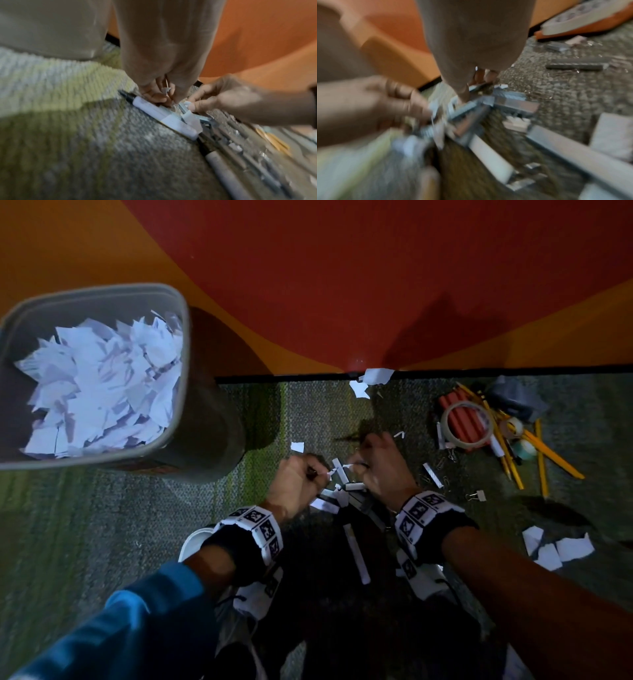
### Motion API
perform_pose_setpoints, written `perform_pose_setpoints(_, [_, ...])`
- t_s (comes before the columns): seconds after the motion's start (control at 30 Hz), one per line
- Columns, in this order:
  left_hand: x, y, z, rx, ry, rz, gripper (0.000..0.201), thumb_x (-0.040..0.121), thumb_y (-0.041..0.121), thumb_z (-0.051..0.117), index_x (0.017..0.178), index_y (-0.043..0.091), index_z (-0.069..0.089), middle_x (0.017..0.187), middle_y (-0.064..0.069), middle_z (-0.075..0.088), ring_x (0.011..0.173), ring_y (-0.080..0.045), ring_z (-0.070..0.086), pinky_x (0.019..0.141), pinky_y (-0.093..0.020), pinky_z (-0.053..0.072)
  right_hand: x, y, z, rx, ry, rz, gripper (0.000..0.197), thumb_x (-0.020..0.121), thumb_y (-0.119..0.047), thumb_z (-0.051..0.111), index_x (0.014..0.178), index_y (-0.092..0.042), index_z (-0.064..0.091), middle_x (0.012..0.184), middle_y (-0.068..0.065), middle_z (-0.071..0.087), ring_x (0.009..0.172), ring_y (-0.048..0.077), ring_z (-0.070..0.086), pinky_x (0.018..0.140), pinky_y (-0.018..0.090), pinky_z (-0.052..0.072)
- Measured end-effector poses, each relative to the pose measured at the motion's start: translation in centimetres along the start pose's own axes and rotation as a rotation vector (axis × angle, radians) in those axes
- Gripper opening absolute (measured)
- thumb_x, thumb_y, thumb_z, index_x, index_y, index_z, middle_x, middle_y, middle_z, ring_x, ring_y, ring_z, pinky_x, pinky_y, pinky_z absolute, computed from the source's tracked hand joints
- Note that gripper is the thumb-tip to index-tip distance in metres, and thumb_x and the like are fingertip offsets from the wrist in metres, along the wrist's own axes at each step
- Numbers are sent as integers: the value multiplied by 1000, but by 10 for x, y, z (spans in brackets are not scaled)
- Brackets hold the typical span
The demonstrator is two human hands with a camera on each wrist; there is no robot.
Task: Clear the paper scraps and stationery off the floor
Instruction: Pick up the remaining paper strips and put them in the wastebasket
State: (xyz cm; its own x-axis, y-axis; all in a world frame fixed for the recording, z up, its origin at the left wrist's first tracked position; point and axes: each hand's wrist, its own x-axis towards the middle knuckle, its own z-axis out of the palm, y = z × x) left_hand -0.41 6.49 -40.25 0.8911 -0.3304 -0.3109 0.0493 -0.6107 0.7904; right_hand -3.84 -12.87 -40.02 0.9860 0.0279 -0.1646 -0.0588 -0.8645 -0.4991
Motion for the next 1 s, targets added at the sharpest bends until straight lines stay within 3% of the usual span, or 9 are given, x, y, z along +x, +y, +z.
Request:
perform_pose_setpoints(0.17, [-5, -1, -11, 45, 24, 0, 14, 74, 3, 69, 72, 16, 73, 68, 2, 72, 62, -14, 69, 63, -28, 58, -5, 6, -15, 124, 169, 39, 14, 83, -30, 74, 82, -17, 80, 98, 3, 61, 96, 29, 46, 84, 30, 33])
perform_pose_setpoints(0.27, [-7, -10, -12, -92, 19, 15, 22, 75, -1, 64, 85, 18, 71, 71, 0, 70, 63, -22, 68, 64, -34, 58, -12, 4, -31, 194, 245, 14, 15, 87, -31, 72, 85, -18, 79, 94, -1, 66, 92, 22, 54, 83, 27, 33])
perform_pose_setpoints(0.33, [-10, -11, -13, -93, -16, 35, 36, 80, -3, 58, 104, 19, 73, 78, -3, 67, 68, -25, 67, 67, -36, 59, -20, -5, -34, 316, 208, 50, 13, 88, -27, 72, 91, -16, 78, 87, 1, 72, 82, 17, 65, 80, 31, 46])
perform_pose_setpoints(0.4, [-11, -12, -17, -54, -38, 40, 39, 85, -4, 51, 106, 18, 76, 84, -7, 71, 69, -27, 70, 65, -39, 60, -30, -17, -28, 409, 119, 60, 15, 88, -17, 69, 101, -17, 76, 88, 2, 75, 81, 16, 69, 79, 34, 55])
perform_pose_setpoints(0.6, [-11, -5, -22, -118, 4, -60, 13, 85, 9, 67, 87, 18, 76, 74, -7, 75, 63, -18, 70, 63, -25, 57, -46, -22, 8, 216, -129, -14, 24, 91, -14, 54, 107, -11, 72, 103, 8, 67, 98, 25, 63, 84, 25, 42])
perform_pose_setpoints(0.7, [-6, -15, -26, -145, 63, -68, 8, 81, 15, 73, 80, 23, 75, 76, -4, 74, 63, -16, 67, 65, -32, 57, -47, -27, 16, 169, -141, -32, 11, 89, -13, 61, 96, -9, 68, 94, 8, 60, 94, 27, 56, 82, 30, 41])
perform_pose_setpoints(0.8, [3, -24, -33, -172, 125, -106, 16, 76, 29, 76, 91, 28, 71, 84, -1, 74, 73, -20, 69, 76, -42, 59, -48, -28, 20, 88, -161, -85, 5, 84, -12, 63, 81, -9, 65, 84, 7, 58, 88, 28, 57, 81, 37, 42])
perform_pose_setpoints(0.9, [15, -27, -37, -99, 181, -93, 38, 76, 30, 81, 111, 26, 68, 81, -6, 72, 71, -21, 67, 74, -34, 57, -46, -29, 18, 151, -174, -33, 21, 90, -22, 53, 74, -13, 63, 79, 5, 57, 85, 25, 57, 77, 37, 44])
perform_pose_setpoints(1.0, [25, -28, -40, -40, 192, -75, 45, 80, 26, 81, 123, 22, 68, 88, -5, 75, 74, -18, 67, 82, -32, 57, -39, -34, 6, 258, -85, 102, 19, 89, -19, 62, 71, -12, 65, 77, 4, 67, 78, 21, 62, 71, 34, 44])
